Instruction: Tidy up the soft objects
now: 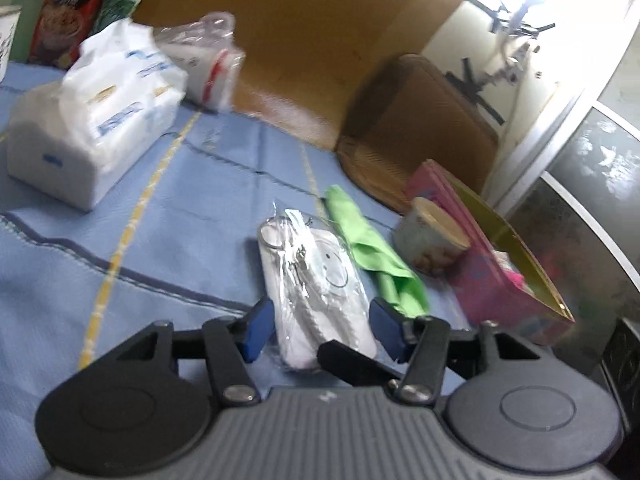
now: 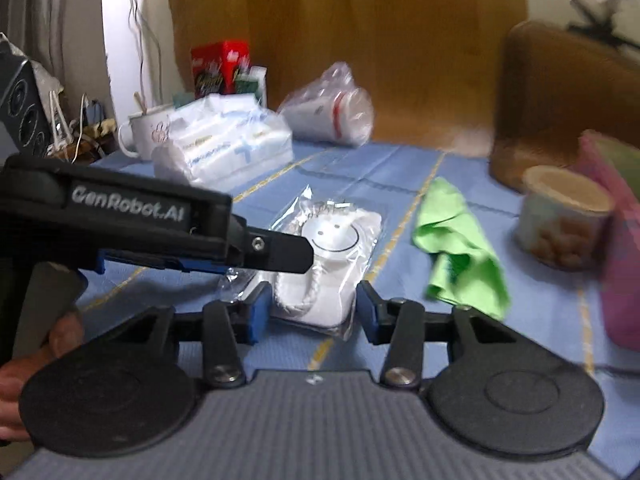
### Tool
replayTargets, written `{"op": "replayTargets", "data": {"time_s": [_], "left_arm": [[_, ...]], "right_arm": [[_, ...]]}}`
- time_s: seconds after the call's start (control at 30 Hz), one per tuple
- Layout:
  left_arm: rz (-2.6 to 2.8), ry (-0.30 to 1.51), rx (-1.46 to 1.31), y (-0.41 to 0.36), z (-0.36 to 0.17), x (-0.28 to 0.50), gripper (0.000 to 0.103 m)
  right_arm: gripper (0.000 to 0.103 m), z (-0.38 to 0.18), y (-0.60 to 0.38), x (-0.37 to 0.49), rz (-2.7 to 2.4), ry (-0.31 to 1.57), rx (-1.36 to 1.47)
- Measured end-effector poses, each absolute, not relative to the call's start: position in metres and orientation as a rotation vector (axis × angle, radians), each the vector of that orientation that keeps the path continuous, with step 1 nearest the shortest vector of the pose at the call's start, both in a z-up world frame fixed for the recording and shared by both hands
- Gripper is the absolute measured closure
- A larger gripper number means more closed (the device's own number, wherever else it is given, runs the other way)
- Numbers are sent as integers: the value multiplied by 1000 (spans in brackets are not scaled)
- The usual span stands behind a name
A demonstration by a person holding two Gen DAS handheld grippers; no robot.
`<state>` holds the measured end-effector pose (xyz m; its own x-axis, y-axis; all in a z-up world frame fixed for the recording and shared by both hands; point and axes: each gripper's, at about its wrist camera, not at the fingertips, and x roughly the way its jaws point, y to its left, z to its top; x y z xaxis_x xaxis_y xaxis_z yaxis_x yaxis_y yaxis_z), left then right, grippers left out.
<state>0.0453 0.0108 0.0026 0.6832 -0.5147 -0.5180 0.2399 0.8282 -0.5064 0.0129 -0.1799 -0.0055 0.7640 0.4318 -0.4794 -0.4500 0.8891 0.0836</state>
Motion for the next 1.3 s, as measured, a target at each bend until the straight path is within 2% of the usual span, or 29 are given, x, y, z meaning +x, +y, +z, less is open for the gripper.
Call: {"op": "replayTargets", "data": {"time_s": [0.17, 0.3, 0.53, 0.73, 0.8, 0.83, 0.87, 0.93, 1.0, 1.13, 1.3], "left_arm": [[-510, 601, -359, -21, 40, 43, 50], [-615, 593, -307, -67, 62, 58, 50], [-777, 639, -173, -180, 67, 90, 50], [-815, 672, -139, -246, 54, 122, 50], [-773, 691, -107, -264, 48, 132, 44], [-758, 699, -101, -269, 45, 136, 44], [-747, 699, -102, -269, 43, 138, 43], [-728, 695, -116, -268, 45, 140, 42], [-727, 679, -132, -262, 49, 137, 37], [-727, 632, -131, -242, 59, 120, 36], [-717, 589, -182, -189, 66, 96, 36]], "right_arm": [[54, 15, -200, -8, 376, 331, -48], [55, 28, -236, -14, 261, 237, -32], [55, 30, -318, -9, 45, 205, 29], [55, 25, -378, 21, -56, 231, 95], [55, 21, -385, 37, -77, 256, 99], [54, 17, -387, 45, -86, 273, 90], [47, 16, -388, 54, -100, 280, 75], [42, 12, -386, 69, -171, 276, 2], [42, 7, -386, 84, -247, 283, -61], [42, 10, -401, 82, -275, 273, 28], [42, 21, -387, 41, -221, 190, 92]]}}
